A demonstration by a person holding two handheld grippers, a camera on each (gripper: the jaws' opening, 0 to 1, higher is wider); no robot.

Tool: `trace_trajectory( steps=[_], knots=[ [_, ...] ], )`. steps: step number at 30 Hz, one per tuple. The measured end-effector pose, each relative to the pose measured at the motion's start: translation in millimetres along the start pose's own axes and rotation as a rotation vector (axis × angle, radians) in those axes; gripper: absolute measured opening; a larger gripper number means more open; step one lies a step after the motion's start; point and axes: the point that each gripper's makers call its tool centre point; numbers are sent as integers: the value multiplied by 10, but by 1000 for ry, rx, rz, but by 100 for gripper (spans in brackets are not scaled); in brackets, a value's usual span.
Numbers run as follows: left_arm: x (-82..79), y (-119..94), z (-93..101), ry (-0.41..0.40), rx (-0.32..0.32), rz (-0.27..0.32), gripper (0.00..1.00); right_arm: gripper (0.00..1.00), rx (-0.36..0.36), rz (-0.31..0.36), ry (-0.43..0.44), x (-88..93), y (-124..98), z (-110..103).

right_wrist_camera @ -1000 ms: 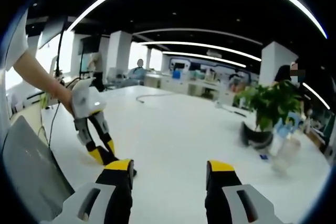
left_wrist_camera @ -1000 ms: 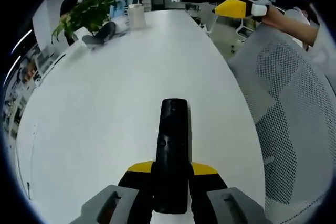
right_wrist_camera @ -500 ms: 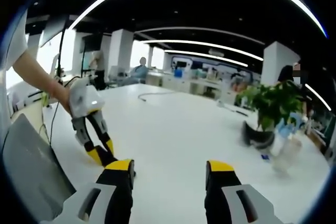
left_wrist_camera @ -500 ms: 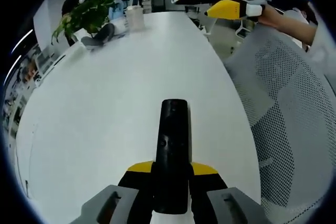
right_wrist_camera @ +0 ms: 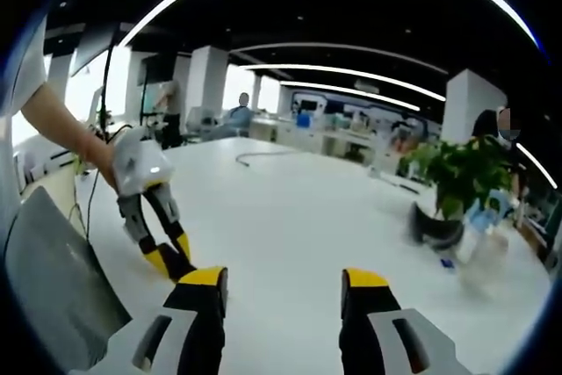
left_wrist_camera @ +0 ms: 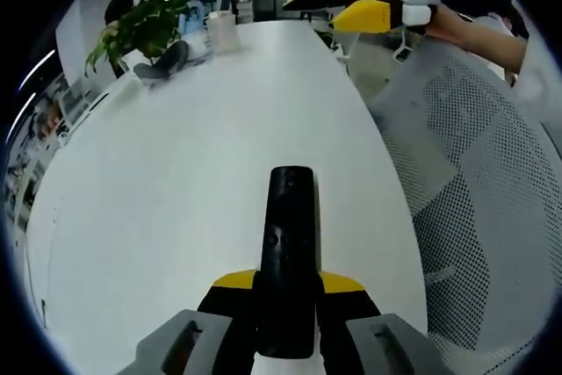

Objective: Press the specified remote control buttons in sequence, fully releasing each button before pressing the next.

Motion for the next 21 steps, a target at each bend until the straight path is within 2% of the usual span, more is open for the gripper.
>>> trace_trajectory(
  steps=[13, 21],
  knots=[
    [-10, -5, 82, 16, 7, 4, 24, 46, -34, -26, -9, 36, 30, -68],
    [-12, -13, 138, 17, 8, 12, 24, 40, -74, -6, 39, 30, 32, -117]
  ],
)
Point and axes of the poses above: the point that each gripper's makers call its tool centre point, and the gripper's own axes: y roughly forward along the fingers, z roughly to its right, x roughly out of its underside, and after that the axes turned 9 degrees about -x, right-handed
